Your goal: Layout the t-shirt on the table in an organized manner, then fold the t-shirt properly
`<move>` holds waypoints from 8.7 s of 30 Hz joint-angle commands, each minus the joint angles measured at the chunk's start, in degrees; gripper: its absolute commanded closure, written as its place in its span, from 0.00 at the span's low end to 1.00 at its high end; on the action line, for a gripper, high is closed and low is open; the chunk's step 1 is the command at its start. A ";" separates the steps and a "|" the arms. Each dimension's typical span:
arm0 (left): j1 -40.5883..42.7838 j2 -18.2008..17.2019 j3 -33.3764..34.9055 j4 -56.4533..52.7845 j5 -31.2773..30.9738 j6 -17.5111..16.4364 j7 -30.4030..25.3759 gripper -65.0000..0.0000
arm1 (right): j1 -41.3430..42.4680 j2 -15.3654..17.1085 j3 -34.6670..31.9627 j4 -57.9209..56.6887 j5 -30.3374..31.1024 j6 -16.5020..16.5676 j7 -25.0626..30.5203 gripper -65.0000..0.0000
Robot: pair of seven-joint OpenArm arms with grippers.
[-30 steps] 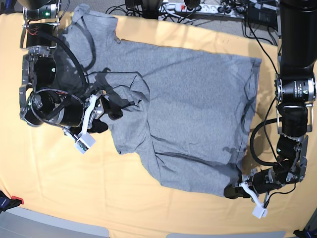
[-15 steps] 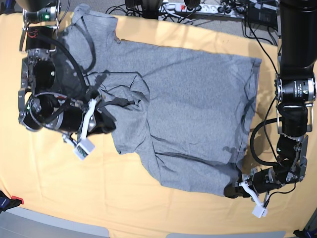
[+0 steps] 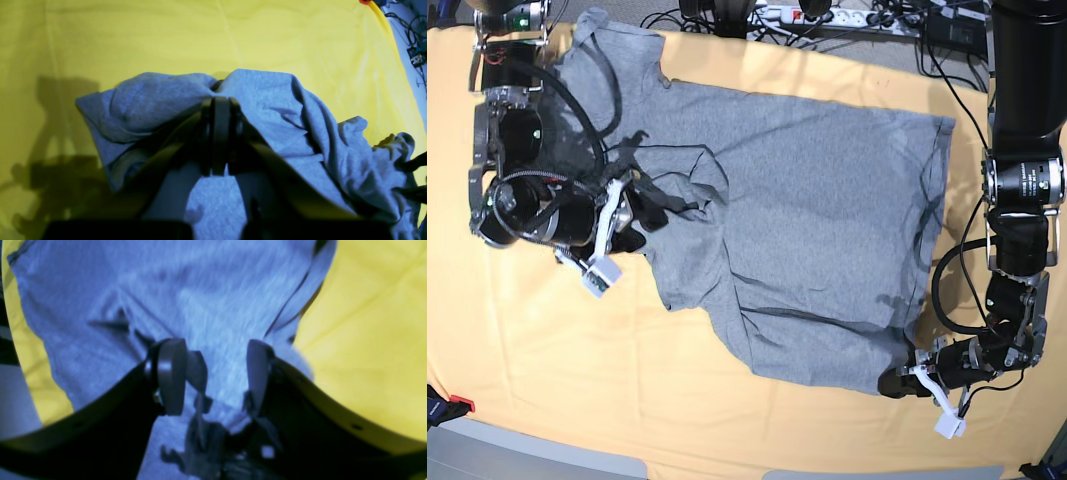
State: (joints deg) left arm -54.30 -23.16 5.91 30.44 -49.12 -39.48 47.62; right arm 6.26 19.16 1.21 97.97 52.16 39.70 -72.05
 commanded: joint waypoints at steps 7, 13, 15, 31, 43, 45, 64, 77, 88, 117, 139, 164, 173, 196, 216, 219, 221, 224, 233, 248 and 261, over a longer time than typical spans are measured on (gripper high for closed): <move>-2.51 -0.48 -0.37 0.94 -1.40 -0.39 -1.25 1.00 | 0.39 0.55 0.28 0.85 -2.71 -0.70 3.10 0.52; -2.51 -0.50 -0.37 0.94 -1.40 -0.39 -1.25 1.00 | 0.42 0.55 0.28 0.87 -2.73 0.30 3.39 1.00; -2.51 -0.48 -0.37 0.94 -1.40 -0.39 -1.25 1.00 | 0.42 0.55 0.28 0.87 -2.71 0.30 4.44 1.00; -2.51 -0.48 -0.37 0.94 -1.38 -0.39 -1.20 1.00 | 10.75 0.70 0.28 0.90 -3.21 0.30 9.88 1.00; -2.51 -0.50 -0.37 0.94 -1.36 -0.42 -1.20 1.00 | 18.75 1.01 0.26 -7.41 -23.52 -3.82 22.10 1.00; -2.51 -0.50 -0.37 0.94 -1.36 -0.39 -1.20 1.00 | 20.61 1.01 0.26 -10.88 -25.44 -5.35 22.64 1.00; -2.54 -0.55 -0.37 0.94 -1.38 -0.42 -1.25 1.00 | 42.51 0.98 0.22 -41.09 -30.84 -7.96 25.42 1.00; -2.56 -1.01 -0.37 0.96 -1.38 -0.39 -1.27 1.00 | 48.94 0.94 -3.02 -41.09 -35.74 -12.92 26.53 1.00; -2.56 -2.56 -0.37 0.94 -1.31 0.26 -3.06 1.00 | 44.19 0.68 -6.54 -41.09 -36.41 -13.22 27.26 1.00; -6.27 -2.54 -0.37 0.96 2.10 3.04 -8.55 1.00 | 51.63 0.68 -6.54 -41.09 -42.16 -12.31 34.16 1.00; -6.16 -2.56 -0.37 0.94 2.10 3.04 -8.15 1.00 | 48.85 0.74 -6.54 -41.11 -46.69 -20.48 41.97 0.19; -6.16 -2.60 -0.37 0.96 2.08 3.04 -7.34 1.00 | 38.82 2.01 -6.32 -41.09 -32.63 -21.05 16.31 0.20; -6.16 -2.60 -0.37 0.96 2.10 3.04 -7.04 1.00 | 29.49 1.95 8.13 -41.09 -28.04 -18.73 18.51 0.20; -6.01 -2.56 -0.37 0.96 2.03 3.04 -5.29 1.00 | 23.61 -0.44 20.96 -45.53 -21.24 -17.11 25.97 0.31; -6.01 -2.56 -0.37 0.96 1.64 3.04 -5.11 1.00 | 24.06 -2.67 20.96 -45.75 -20.02 -13.97 28.20 0.47; -6.01 -2.56 -0.37 0.94 1.64 3.04 -5.14 1.00 | 24.09 -2.64 20.96 -45.75 -22.16 -12.55 29.57 0.76; -6.01 -2.56 -0.37 0.96 1.64 3.04 -5.14 1.00 | 24.20 -2.56 20.96 -45.75 -22.69 -10.21 30.84 0.96; -6.01 -2.56 -0.37 0.94 1.64 3.04 -5.14 1.00 | 25.14 -2.10 20.96 -45.75 -22.64 -7.98 31.10 1.00; -6.03 -2.56 -0.37 0.96 1.64 3.04 -5.11 1.00 | 32.63 2.16 16.09 -45.75 -29.07 -11.02 31.80 1.00; -6.03 -2.58 -0.37 0.96 1.68 3.04 -5.33 1.00 | 34.73 7.65 -8.24 -45.75 -48.85 -23.91 39.08 1.00; -7.50 -3.06 -0.37 0.96 3.17 3.04 -9.42 1.00 | 41.38 9.60 -9.20 -45.75 -46.01 -20.20 38.69 1.00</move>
State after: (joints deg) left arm -59.22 -25.69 5.93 30.44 -44.95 -36.25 39.92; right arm 45.28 27.73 -8.27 51.31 6.46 20.18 -34.39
